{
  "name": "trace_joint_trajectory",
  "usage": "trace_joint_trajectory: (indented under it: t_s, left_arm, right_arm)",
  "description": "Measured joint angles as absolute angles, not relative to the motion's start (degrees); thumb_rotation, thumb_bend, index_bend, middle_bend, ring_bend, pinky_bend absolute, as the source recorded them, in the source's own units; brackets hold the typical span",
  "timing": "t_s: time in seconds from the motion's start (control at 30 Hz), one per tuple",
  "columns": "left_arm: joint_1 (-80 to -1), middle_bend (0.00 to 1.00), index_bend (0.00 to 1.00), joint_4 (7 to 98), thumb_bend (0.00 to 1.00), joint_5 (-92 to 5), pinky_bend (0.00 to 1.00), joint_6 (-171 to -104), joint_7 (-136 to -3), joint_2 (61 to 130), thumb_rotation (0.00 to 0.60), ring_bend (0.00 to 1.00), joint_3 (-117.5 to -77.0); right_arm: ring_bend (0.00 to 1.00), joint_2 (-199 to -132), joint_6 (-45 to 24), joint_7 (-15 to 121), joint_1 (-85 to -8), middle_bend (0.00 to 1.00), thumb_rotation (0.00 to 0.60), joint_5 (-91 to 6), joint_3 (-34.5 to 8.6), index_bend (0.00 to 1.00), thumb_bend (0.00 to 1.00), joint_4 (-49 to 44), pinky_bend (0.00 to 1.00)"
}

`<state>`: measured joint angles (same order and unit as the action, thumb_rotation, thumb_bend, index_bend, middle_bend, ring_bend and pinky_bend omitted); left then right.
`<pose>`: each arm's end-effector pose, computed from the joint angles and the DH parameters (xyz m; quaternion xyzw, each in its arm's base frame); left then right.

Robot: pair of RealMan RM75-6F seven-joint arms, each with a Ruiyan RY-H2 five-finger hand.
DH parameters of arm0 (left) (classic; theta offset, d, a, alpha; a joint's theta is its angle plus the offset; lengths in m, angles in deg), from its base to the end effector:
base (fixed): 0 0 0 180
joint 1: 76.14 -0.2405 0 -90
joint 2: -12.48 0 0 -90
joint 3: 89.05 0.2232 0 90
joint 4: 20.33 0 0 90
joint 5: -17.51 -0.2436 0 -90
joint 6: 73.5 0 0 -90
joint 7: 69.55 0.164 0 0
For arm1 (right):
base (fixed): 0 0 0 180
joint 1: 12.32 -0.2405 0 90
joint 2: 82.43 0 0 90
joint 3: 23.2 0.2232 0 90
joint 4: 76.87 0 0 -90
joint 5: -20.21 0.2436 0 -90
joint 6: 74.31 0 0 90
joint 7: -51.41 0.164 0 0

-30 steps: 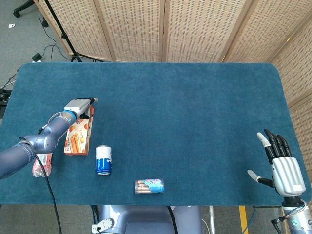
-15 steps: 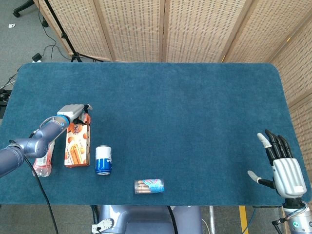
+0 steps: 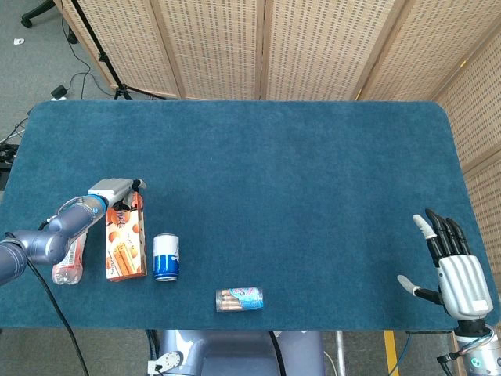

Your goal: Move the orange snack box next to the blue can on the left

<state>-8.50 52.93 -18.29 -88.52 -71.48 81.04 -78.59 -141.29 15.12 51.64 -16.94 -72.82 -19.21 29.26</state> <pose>-0.2240 0.4298 0.0290 -0.7207 -0.5489 -0.1049 0.4102 -0.2247 -0.1983 0.1271 0.5837 -0.3758 0.4838 0.5329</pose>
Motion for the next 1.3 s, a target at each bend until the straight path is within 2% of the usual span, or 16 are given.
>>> trace_joint_trajectory:
  t_s: [0.43, 0.83, 0.9, 1.0, 1.07, 1.17, 1.2, 1.23, 1.3]
  left_arm:
    - [-9.1, 0.27, 0.19, 59.9, 1.0, -22.7, 0.28, -91.4, -70.4, 79.1, 0.6, 0.17, -78.3]
    - [-8.0, 0.27, 0.19, 64.0, 1.0, -23.0, 0.29, -91.9, -69.8, 77.3, 0.6, 0.17, -77.3]
    - [-7.9, 0.23, 0.19, 64.0, 1.0, -22.5, 0.28, -92.5, -69.8, 77.2, 0.6, 0.15, -77.1]
    - [-8.1, 0.08, 0.15, 64.2, 0.99, -22.0, 0.2, -94.2, -70.2, 76.7, 0.6, 0.04, -77.4]
    - [-8.8, 0.01, 0.07, 64.8, 0.9, -22.3, 0.09, -96.0, -70.7, 76.1, 0.6, 0.0, -78.1]
    - [-10.3, 0.0, 0.0, 66.1, 0.49, -23.5, 0.0, -99.6, -71.4, 74.7, 0.6, 0.0, -79.4]
    - [-10.8, 0.0, 0.0, 66.6, 0.29, -24.1, 0.0, -100.9, -71.5, 74.2, 0.6, 0.0, -79.8]
    - [-11.6, 0.0, 0.0, 67.3, 0.13, -24.7, 0.0, -102.8, -71.6, 73.5, 0.6, 0.0, -80.3]
    - [-12.8, 0.0, 0.0, 68.3, 0.0, -25.8, 0.0, -106.1, -71.8, 72.6, 0.6, 0.0, -81.0]
  right_arm:
    - [0.0, -141.1, 15.5, 51.9, -16.7, 0.0, 0.6, -73.1, -19.3, 0.0, 0.0, 29.3, 0.0]
    - [0.0, -141.0, 15.6, 52.2, -16.7, 0.0, 0.6, -73.0, -19.2, 0.0, 0.0, 29.3, 0.0]
    - [0.0, -141.0, 15.6, 52.3, -16.6, 0.0, 0.6, -73.0, -19.2, 0.0, 0.0, 29.3, 0.0]
    - [0.0, -140.9, 15.7, 52.5, -16.6, 0.0, 0.6, -73.1, -19.2, 0.0, 0.0, 29.3, 0.0]
    - [0.0, -140.9, 15.7, 52.5, -16.6, 0.0, 0.6, -73.2, -19.2, 0.0, 0.0, 29.3, 0.0]
    - [0.0, -140.9, 15.7, 52.5, -16.6, 0.0, 0.6, -73.3, -19.3, 0.0, 0.0, 29.3, 0.0]
    - [0.0, -140.9, 15.7, 52.4, -16.6, 0.0, 0.6, -73.4, -19.3, 0.0, 0.0, 29.3, 0.0]
    - [0.0, -140.9, 15.8, 52.4, -16.6, 0.0, 0.6, -73.4, -19.3, 0.0, 0.0, 29.4, 0.0]
    - [0.0, -141.0, 16.0, 52.3, -16.5, 0.0, 0.6, -73.6, -19.3, 0.0, 0.0, 29.3, 0.0]
